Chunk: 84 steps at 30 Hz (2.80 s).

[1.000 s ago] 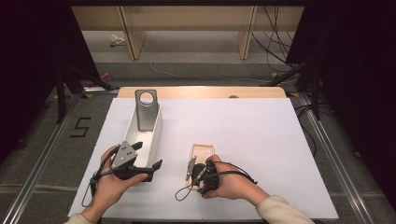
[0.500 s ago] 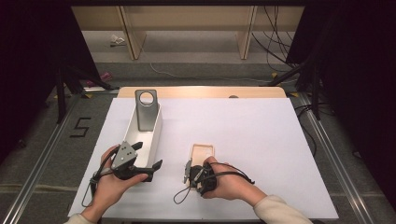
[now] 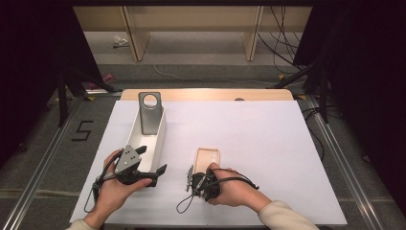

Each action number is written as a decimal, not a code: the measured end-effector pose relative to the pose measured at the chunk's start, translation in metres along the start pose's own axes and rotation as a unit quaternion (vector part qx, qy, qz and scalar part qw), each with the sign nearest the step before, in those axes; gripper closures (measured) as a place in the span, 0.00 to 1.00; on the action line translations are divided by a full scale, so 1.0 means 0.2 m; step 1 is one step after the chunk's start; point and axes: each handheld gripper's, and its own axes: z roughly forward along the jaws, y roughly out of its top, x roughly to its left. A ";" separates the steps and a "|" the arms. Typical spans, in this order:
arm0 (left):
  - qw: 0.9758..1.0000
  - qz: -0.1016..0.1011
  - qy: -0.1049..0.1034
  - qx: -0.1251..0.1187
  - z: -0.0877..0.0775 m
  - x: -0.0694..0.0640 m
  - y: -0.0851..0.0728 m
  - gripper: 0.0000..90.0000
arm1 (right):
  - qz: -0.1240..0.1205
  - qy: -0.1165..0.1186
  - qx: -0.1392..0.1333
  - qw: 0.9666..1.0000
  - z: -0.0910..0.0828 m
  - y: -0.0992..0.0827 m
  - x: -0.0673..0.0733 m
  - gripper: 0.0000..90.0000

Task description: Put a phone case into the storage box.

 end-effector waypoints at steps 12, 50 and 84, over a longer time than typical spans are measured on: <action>1.000 0.001 -0.001 0.001 0.00 0.00 0.00 0.07 | -0.009 0.000 0.007 1.000 0.00 0.01 0.02 0.87; 1.000 -0.001 0.003 -0.006 0.00 0.00 0.00 0.09 | 0.015 0.015 -0.087 0.996 -0.13 -0.12 -0.03 0.97; 0.997 -0.020 -0.070 0.000 0.29 -0.16 0.32 0.18 | 0.065 -0.013 -0.197 0.978 -0.27 -0.36 -0.04 0.97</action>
